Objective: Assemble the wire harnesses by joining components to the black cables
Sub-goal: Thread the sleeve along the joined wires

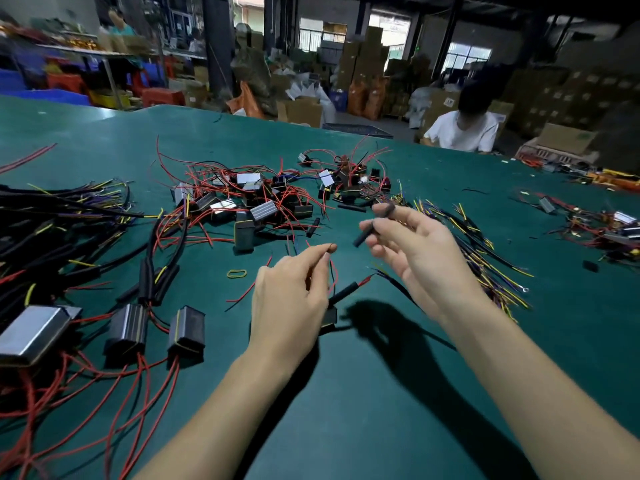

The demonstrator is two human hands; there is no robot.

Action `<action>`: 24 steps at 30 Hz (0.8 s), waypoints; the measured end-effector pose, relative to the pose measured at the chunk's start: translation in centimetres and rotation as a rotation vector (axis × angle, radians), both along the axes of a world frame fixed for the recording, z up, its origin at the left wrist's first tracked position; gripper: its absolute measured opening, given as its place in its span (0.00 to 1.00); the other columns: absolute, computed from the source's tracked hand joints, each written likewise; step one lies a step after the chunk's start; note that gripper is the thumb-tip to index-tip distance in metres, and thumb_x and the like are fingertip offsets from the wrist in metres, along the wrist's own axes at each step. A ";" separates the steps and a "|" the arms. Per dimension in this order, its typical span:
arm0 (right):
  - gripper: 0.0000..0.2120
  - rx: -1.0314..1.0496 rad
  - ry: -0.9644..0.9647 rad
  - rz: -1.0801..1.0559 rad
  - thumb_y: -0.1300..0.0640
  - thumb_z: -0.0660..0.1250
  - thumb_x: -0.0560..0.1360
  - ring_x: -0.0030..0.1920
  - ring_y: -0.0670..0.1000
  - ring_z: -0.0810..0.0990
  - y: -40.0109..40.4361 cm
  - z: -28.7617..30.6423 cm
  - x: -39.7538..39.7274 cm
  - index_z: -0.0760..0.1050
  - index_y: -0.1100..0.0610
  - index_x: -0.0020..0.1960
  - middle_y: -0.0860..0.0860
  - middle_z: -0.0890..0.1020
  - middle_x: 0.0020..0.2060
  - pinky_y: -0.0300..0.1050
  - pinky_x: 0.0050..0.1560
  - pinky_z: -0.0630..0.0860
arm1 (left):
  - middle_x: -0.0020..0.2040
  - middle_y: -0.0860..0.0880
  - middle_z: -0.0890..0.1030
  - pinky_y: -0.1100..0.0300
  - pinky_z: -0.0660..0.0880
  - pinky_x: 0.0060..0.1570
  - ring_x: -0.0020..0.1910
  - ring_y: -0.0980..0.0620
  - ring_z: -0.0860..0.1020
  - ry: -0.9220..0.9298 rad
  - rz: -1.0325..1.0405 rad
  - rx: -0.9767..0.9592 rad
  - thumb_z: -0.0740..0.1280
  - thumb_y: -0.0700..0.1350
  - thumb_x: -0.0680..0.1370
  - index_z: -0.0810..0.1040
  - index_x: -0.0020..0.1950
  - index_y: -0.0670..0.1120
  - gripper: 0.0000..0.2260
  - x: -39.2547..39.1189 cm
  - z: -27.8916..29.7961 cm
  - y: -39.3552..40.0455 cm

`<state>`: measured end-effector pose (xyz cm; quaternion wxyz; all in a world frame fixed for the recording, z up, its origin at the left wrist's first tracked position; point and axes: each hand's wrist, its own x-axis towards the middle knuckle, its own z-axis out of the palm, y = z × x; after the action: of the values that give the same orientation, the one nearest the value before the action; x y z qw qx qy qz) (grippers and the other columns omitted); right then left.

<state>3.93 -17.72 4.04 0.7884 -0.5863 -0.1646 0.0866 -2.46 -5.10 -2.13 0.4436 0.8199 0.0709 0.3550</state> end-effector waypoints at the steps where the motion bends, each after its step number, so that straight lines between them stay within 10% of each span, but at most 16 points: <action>1: 0.05 0.029 0.018 -0.014 0.69 0.63 0.77 0.33 0.46 0.79 -0.2 -0.3 -0.2 0.75 0.61 0.48 0.56 0.82 0.39 0.33 0.37 0.76 | 0.31 0.54 0.76 0.49 0.72 0.43 0.32 0.51 0.71 -0.010 0.005 0.018 0.63 0.45 0.80 0.82 0.55 0.54 0.10 -0.1 0.1 0.0; 12: 0.05 0.131 0.030 -0.027 0.67 0.64 0.76 0.37 0.49 0.84 0.0 -1.3 -0.3 0.75 0.61 0.43 0.57 0.82 0.37 0.34 0.38 0.78 | 0.31 0.60 0.71 0.56 0.66 0.45 0.38 0.68 0.68 -0.012 0.054 0.110 0.64 0.46 0.79 0.82 0.55 0.55 0.09 -0.4 0.3 -0.3; 21: 0.03 0.105 0.001 0.004 0.68 0.65 0.76 0.37 0.52 0.84 0.3 -1.9 -0.5 0.75 0.63 0.44 0.58 0.81 0.38 0.37 0.40 0.79 | 0.33 0.55 0.79 0.48 0.73 0.45 0.37 0.51 0.76 -0.074 0.015 0.134 0.65 0.46 0.76 0.84 0.52 0.48 0.09 -0.3 0.0 -0.1; 24: 0.02 -0.012 -0.049 0.006 0.67 0.66 0.75 0.35 0.51 0.83 0.1 -1.8 -0.3 0.76 0.62 0.44 0.55 0.81 0.35 0.36 0.37 0.78 | 0.33 0.50 0.83 0.59 0.76 0.43 0.33 0.55 0.79 -0.112 -0.026 0.005 0.70 0.40 0.75 0.85 0.47 0.43 0.04 -0.1 -0.1 0.3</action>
<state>3.61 -17.59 2.21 0.7804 -0.5925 -0.1852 0.0754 -2.57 -4.78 -2.21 0.4491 0.8007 0.0344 0.3950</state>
